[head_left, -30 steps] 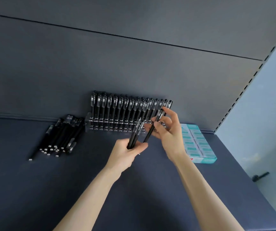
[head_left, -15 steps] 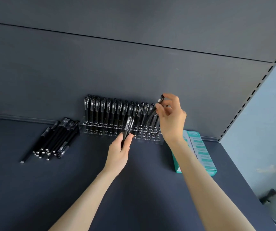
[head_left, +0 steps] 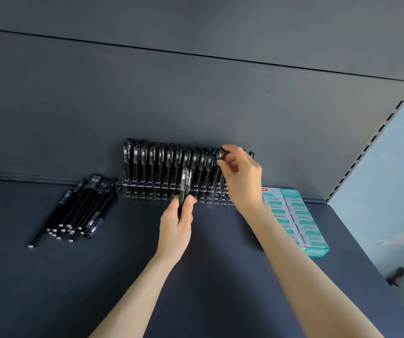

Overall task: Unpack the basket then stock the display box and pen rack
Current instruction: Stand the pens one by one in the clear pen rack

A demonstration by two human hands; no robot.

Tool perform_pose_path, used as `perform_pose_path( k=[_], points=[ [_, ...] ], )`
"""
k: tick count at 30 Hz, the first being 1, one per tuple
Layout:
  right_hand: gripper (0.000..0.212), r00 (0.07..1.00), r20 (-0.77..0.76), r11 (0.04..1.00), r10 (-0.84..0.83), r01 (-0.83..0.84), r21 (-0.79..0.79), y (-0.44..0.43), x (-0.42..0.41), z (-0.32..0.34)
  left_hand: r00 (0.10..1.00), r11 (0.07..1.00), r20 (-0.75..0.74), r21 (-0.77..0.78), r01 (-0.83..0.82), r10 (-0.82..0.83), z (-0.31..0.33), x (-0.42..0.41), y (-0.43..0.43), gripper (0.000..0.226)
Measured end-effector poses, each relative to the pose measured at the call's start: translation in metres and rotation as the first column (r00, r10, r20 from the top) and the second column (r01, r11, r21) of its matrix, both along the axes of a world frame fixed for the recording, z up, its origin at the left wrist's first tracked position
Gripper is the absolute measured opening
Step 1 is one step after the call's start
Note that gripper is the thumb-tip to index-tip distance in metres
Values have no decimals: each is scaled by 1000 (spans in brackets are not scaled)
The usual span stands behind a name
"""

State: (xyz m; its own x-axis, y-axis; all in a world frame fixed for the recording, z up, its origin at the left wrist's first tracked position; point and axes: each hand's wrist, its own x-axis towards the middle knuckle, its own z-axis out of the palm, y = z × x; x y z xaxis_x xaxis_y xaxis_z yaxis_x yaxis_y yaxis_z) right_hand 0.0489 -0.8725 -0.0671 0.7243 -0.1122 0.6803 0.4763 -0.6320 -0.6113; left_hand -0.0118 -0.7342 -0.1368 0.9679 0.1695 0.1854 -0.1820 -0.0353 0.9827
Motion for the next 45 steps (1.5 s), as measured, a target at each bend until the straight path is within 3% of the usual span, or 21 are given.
perform_pose_path(
  k=[10, 12, 15, 17, 23, 28, 31, 34, 39, 45],
  points=[
    [27, 994, -42, 992, -100, 97, -78, 3, -14, -2, 996, 997, -17, -10, 83, -83, 6, -5, 0, 33],
    [22, 996, -74, 997, -53, 57, 51, 2, -22, 0, 992, 993, -51, -11, 118, -119, 9, -6, 1, 26],
    [14, 948, -231, 941, 220, -144, 305, 0, -37, 4, 965, 967, -84, -87, 240, -247, 15, -10, 1, 20],
    [20, 887, -292, 901, 359, -247, 357, -2, -45, 2, 939, 938, -87, -133, 320, -333, 18, -13, 0, 22],
    [23, 893, -195, 827, 406, -268, 495, -11, -52, 2, 909, 897, -92, -230, 379, -407, 20, -18, -4, 20],
    [35, 902, -206, 869, 380, -272, 414, -12, -54, 6, 927, 917, -105, -220, 332, -361, 19, -18, -7, 17],
    [35, 980, -120, 890, 161, -92, 446, -19, -44, 21, 965, 958, -103, -180, 221, -242, 19, -16, -5, 21],
    [29, 998, -57, 949, 11, 8, 315, -25, -30, 33, 978, 972, -104, -170, 161, -181, 17, -13, -2, 23],
    [29, 1000, 4, 984, -30, 28, 177, -16, -16, 30, 979, 975, -102, -153, 158, -175, 15, -12, -4, 26],
    [29, 998, 37, 992, -50, 45, 120, -10, -8, 18, 989, 989, -84, -95, 116, -124, 10, -9, -3, 27]
  ],
)
